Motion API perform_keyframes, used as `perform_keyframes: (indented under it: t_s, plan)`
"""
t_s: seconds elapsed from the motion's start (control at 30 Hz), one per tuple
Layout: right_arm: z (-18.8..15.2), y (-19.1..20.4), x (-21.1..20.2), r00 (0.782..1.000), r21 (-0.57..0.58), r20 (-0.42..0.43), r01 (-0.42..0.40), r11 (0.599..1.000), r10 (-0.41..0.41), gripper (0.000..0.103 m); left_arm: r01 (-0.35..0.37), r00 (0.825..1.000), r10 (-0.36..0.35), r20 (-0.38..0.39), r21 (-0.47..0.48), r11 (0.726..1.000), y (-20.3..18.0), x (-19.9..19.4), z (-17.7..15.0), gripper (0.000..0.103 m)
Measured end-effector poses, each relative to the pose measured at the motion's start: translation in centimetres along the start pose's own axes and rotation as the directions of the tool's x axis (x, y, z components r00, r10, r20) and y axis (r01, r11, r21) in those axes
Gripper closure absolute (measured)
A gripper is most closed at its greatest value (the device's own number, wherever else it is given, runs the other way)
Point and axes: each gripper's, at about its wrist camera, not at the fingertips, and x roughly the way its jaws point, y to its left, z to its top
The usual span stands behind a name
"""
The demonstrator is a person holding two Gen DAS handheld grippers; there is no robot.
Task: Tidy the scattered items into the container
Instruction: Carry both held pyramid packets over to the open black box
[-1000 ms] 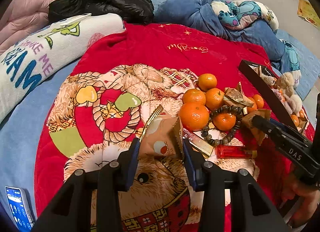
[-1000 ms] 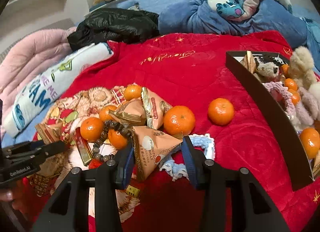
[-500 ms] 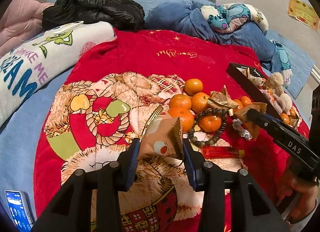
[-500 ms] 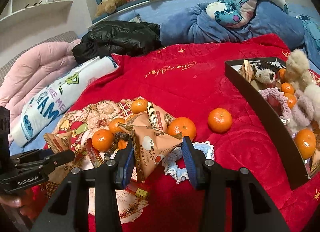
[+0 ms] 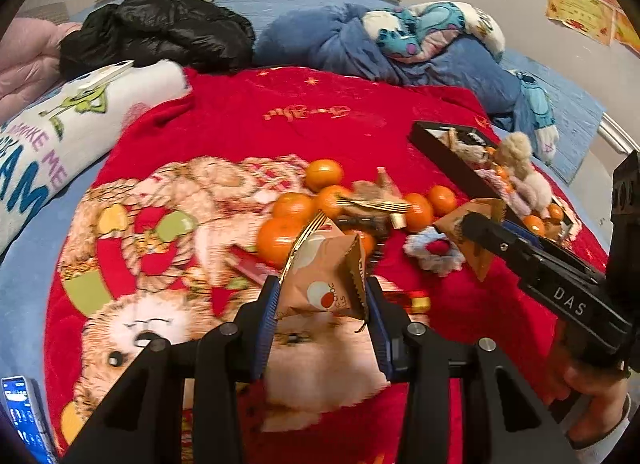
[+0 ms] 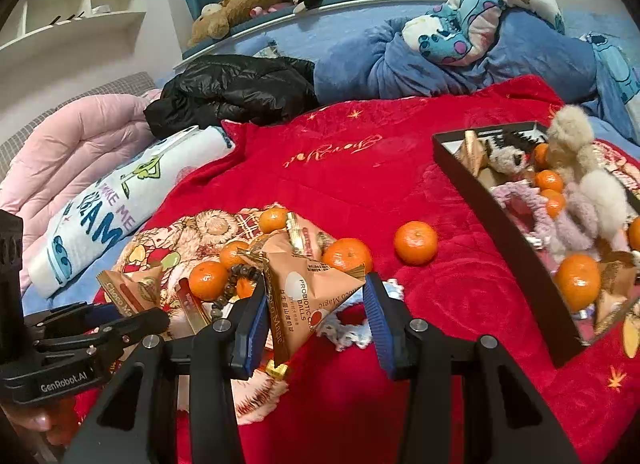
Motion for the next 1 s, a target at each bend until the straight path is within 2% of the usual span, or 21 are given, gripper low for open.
perform_keyframes:
  t_s: [0.3,0.53,0.63,0.8,1.0]
  plan:
    - [-0.1,-4.2,-4.6,0.996,0.029,0.054,0.068,0.997,-0.07,0.06,0.073,0.997,-0.073,-0.009,0.078,0.994,-6.9,0.7,0.1,0.06]
    - [-0.7,-8.8,-8.8,0.987,0.075,0.096,0.125,0.989,-0.132,0.06,0.157,0.988,-0.156,-0.015,0.15,0.976,-13.2,1.4,-0.4,0.06]
    - [-0.8,-10.3,-10.2,0.983,0.104,0.107,0.14,0.985,-0.151,0.06,0.191,0.982,-0.191,-0.018,0.157,0.969,-14.7,1.8,-0.5,0.06]
    - [-0.7,-11.3,-11.2,0.974,0.135,0.127,0.17,0.976,-0.187,0.06,0.203,0.979,-0.205,-0.008,0.182,0.962,-16.2,2.4,-0.3,0.06]
    - [-0.6,-10.6,-10.8,0.973,0.173,0.148,0.152,0.973,-0.178,0.06,0.192,0.981,-0.193,-0.013,0.174,0.966,-14.8,2.7,-0.5,0.06]
